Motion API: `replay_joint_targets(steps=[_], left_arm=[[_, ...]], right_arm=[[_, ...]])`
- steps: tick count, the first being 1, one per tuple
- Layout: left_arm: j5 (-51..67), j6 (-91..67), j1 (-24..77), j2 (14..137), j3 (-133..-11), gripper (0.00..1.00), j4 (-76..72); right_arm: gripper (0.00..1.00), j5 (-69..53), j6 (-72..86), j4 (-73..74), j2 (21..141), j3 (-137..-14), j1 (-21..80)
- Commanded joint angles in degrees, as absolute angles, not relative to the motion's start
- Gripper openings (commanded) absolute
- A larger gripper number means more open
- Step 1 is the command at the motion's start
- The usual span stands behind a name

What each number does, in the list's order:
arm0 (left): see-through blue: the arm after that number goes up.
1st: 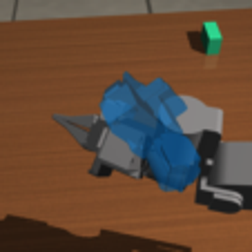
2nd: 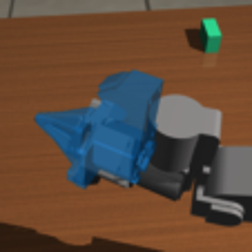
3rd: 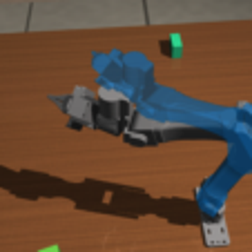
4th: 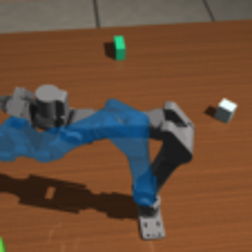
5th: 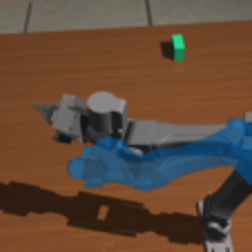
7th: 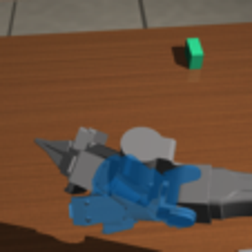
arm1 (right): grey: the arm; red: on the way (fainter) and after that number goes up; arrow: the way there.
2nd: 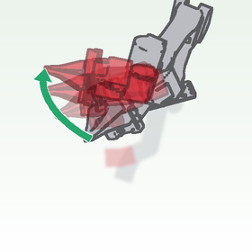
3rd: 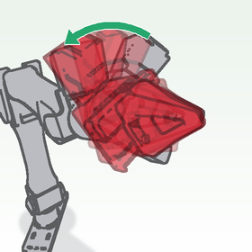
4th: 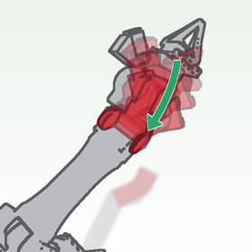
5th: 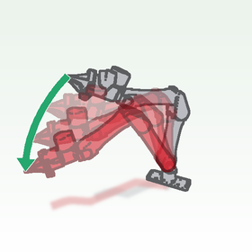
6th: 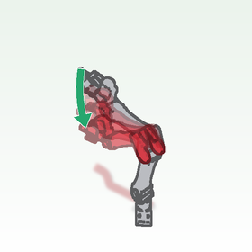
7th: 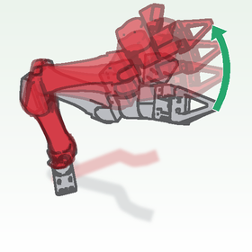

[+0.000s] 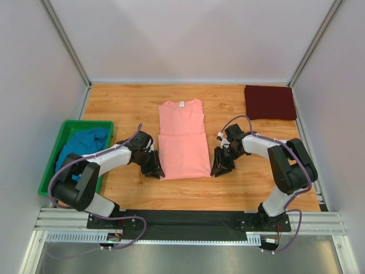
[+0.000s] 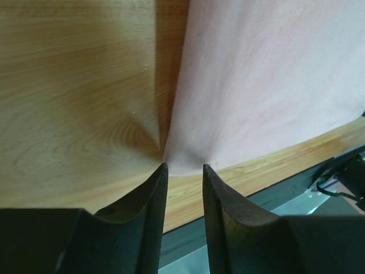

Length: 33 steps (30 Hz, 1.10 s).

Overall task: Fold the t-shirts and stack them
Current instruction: Fold the tshirt

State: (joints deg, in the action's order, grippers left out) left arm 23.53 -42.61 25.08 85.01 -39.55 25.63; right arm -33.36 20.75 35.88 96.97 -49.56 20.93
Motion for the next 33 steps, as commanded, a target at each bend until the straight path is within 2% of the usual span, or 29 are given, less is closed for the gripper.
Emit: replay_joint_targets(steps=[1, 4, 8, 14, 20, 28, 31, 33], left_arm=[[19.8, -42.7, 25.2, 81.6, -41.7, 0.38, 30.1], [18.7, -42.7, 25.2, 78.1, -43.8, 0.40, 33.7], [20.1, -42.5, 25.2, 76.5, -44.8, 0.40, 33.5], [25.1, -43.5, 25.2, 82.7, -44.3, 0.41, 29.4], [22.1, -42.6, 25.2, 88.6, -42.2, 0.41, 31.3], [18.5, -41.2, 25.2, 83.6, -46.2, 0.42, 40.7], [19.1, -41.6, 25.2, 78.6, -46.3, 0.59, 41.8], [20.7, -43.6, 25.2, 77.6, -44.5, 0.61, 38.9]], right_arm=[[0.31, -32.2, 20.9, 35.3, 94.5, -51.2, 20.9], [0.36, -33.9, 22.4, 37.2, 90.4, -51.3, 21.3], [0.36, -33.8, 25.0, 38.2, 86.7, -51.9, 22.2], [0.35, -32.8, 27.3, 35.5, 91.2, -53.3, 24.3], [0.32, -21.9, 26.5, 32.4, 94.5, -47.8, 24.3], [0.35, -24.5, 27.2, 32.6, 89.7, -45.9, 24.6], [0.39, -27.1, 30.0, 31.8, 85.6, -45.3, 24.3], [0.42, -27.5, 31.3, 30.8, 84.7, -44.6, 24.3]])
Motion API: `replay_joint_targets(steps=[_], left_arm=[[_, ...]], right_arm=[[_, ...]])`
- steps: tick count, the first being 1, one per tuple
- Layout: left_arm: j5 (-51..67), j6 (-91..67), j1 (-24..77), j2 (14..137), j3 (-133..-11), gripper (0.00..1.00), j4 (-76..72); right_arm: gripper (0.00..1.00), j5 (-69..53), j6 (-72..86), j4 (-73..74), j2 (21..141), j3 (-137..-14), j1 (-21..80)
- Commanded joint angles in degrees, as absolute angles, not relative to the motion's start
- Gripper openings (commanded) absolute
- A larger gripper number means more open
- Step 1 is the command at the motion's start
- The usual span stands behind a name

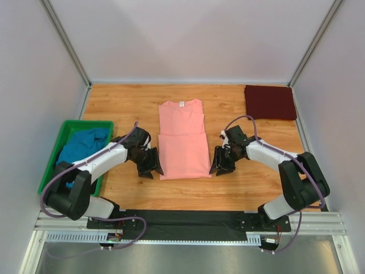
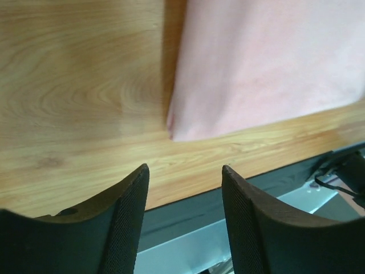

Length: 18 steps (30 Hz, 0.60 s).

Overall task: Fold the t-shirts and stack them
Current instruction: Fold the tshirt

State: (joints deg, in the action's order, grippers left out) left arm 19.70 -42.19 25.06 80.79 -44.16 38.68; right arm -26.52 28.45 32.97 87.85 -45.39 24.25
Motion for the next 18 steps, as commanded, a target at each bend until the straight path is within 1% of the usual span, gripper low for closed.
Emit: replay_joint_targets(steps=[1, 5, 13, 16, 18], left_arm=[[22.1, -44.5, 25.2, 77.3, -43.8, 0.61, 37.7], [24.3, -48.0, 25.2, 79.4, -40.4, 0.61, 31.9], [23.6, -50.5, 25.2, 84.7, -38.3, 0.58, 28.4], [23.2, -50.5, 25.2, 85.7, -38.4, 0.54, 28.2], [22.7, -50.3, 25.2, 86.1, -38.3, 0.49, 28.4]], right_arm=[[0.42, -27.5, 31.8, 29.8, 84.9, -44.1, 24.3], [0.42, -28.9, 33.3, 26.6, 87.2, -41.8, 24.3], [0.39, -31.3, 33.6, 20.7, 91.5, -39.5, 24.3], [0.35, -31.2, 33.4, 19.6, 92.0, -38.8, 24.3], [0.31, -31.2, 33.0, 18.9, 92.2, -38.4, 24.3]])
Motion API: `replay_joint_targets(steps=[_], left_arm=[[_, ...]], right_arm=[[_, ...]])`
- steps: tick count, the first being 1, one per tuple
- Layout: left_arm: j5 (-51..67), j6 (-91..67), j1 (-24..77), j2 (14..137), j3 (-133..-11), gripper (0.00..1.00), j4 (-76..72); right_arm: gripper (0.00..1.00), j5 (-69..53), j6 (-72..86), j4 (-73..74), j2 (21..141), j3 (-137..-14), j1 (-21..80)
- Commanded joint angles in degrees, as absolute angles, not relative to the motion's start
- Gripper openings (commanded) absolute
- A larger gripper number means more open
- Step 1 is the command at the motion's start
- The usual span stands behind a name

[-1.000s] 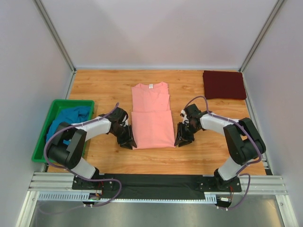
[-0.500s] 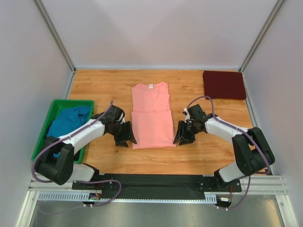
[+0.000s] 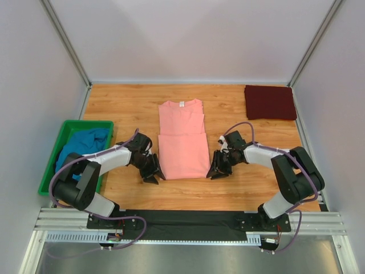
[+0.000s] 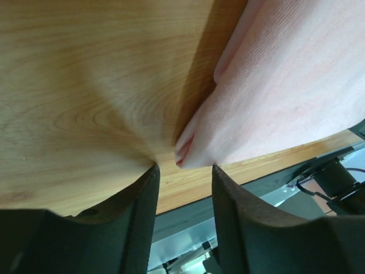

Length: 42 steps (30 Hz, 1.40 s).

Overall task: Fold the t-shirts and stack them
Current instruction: Fold the tshirt

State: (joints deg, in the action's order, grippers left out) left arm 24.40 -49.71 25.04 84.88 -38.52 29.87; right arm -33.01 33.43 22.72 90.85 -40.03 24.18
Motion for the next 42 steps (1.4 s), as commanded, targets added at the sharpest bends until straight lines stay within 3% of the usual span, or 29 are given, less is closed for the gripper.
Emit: replay_joint_targets(steps=[1, 4, 5, 6, 7, 18, 28, 42], left_arm=[[22.7, -50.2, 25.2, 86.2, -38.4, 0.48, 28.2], [22.7, -49.7, 25.2, 86.7, -39.0, 0.23, 27.9], [22.7, -49.5, 25.2, 86.7, -39.4, 0.10, 27.9], [22.8, -49.4, 25.2, 86.6, -39.5, 0.05, 28.1], [22.9, -49.3, 25.2, 86.4, -39.9, 0.00, 28.6], [23.3, -50.3, 25.2, 74.4, -38.9, 0.00, 33.2], [21.5, -55.7, 25.2, 59.2, -43.1, 0.00, 47.0], [11.9, -54.9, 25.0, 68.8, -66.3, 0.00, 59.3]], right_arm=[[0.29, -31.1, 32.9, 18.7, 92.1, -38.2, 24.3], [0.16, -31.0, 32.3, 18.0, 91.7, -38.1, 24.3], [0.11, -30.9, 32.2, 17.9, 91.4, -38.2, 24.3], [0.01, -30.6, 32.0, 18.0, 90.4, -38.3, 24.3], [0.00, -30.2, 31.8, 18.3, 89.9, -38.6, 24.3], [0.00, -26.4, 33.0, 26.4, 76.0, -38.3, 26.0], [0.00, -22.4, 35.8, 38.2, 63.7, -45.1, 26.9], [0.00, -12.3, 27.3, 50.1, 72.2, -67.9, 26.5]])
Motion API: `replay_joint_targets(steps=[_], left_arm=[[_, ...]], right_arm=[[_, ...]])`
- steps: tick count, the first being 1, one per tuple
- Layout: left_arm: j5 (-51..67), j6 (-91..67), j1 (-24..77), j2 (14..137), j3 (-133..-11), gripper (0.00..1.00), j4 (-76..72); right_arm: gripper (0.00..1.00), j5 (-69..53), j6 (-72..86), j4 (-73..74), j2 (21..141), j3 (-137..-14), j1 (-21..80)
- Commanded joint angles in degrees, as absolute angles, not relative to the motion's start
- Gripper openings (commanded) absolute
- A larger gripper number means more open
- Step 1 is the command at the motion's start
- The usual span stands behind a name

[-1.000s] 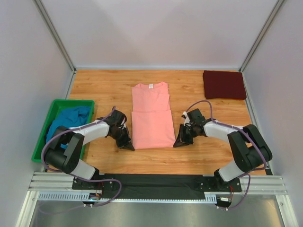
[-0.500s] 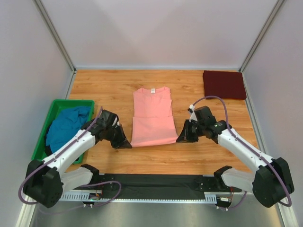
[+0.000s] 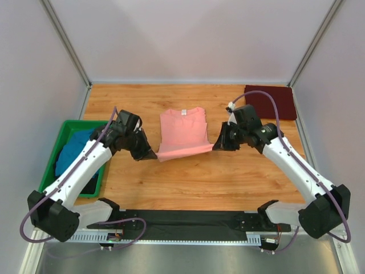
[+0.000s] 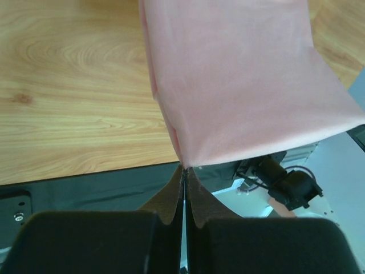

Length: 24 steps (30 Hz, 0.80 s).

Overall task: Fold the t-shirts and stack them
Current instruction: Fold the tshirt

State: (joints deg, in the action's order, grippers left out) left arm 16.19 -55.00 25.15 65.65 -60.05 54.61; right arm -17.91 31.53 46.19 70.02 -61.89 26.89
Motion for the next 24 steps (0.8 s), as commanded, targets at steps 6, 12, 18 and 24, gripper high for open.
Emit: replay_joint_targets(steps=[6, 12, 18, 24], left_arm=[[9.8, -52.7, 22.5, 79.3, -78.8, 0.00, 61.0], [11.3, -48.5, 18.4, 89.9, -90.5, 0.00, 59.9], [13.9, -46.4, 15.0, 99.0, -101.8, 0.00, 59.0], [17.9, -46.5, 12.6, 107.3, -106.5, 0.00, 54.1]], right_arm=[[0.00, -14.5, 24.3, 50.2, 81.6, -80.0, 22.4], [0.00, -16.0, 22.5, 49.0, 91.9, -91.2, 19.3], [0.00, -20.0, 22.6, 48.3, 102.2, -101.3, 17.3], [0.00, -21.6, 23.6, 47.3, 110.9, -109.9, 16.8]])
